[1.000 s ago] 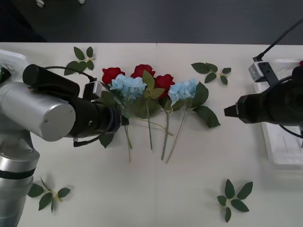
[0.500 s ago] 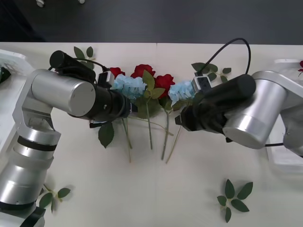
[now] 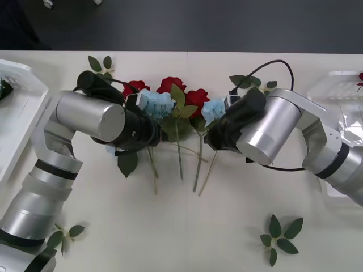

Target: Put the red flowers into the right box and the blue flowers into the left box

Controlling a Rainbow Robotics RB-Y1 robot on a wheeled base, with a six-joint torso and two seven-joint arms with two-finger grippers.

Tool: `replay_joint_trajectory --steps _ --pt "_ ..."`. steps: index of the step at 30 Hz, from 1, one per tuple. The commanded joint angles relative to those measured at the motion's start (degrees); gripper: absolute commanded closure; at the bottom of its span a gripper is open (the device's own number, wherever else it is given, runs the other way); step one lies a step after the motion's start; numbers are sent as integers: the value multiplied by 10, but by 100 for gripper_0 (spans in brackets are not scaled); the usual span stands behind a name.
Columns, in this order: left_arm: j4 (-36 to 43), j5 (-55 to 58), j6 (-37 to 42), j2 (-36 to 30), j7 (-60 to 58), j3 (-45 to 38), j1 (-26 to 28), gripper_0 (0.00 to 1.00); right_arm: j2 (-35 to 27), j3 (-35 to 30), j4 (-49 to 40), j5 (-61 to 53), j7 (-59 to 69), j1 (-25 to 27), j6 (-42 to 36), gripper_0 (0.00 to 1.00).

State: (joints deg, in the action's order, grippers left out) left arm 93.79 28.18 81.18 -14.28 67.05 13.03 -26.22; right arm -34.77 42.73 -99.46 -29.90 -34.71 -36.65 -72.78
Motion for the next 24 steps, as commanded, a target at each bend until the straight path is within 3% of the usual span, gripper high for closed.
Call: replay_joint_trajectory --steps 1,4,6,9,10,11,14,24 --pt "-22 -5 -23 16 42 -2 -10 7 8 3 16 -3 66 -25 14 2" --pt "-31 -6 -23 19 57 -2 -10 9 10 10 31 -9 93 -28 36 1" --pt "-32 -6 -23 21 60 -1 -10 16 10 17 38 -9 99 -29 43 2" --pt "-32 -6 -23 22 63 1 -10 53 10 25 43 -12 101 -32 44 1" --pt "-32 -6 -24 22 64 2 -10 84 10 25 45 -15 104 -31 44 1" --pt "-32 -6 -27 22 65 4 -10 92 10 28 47 -17 105 -32 44 2" --pt "-32 -5 -31 22 70 5 -10 100 10 41 57 -22 109 -32 47 2" --pt "-16 -7 -32 22 85 4 -10 100 1 46 70 -60 127 -32 65 1"
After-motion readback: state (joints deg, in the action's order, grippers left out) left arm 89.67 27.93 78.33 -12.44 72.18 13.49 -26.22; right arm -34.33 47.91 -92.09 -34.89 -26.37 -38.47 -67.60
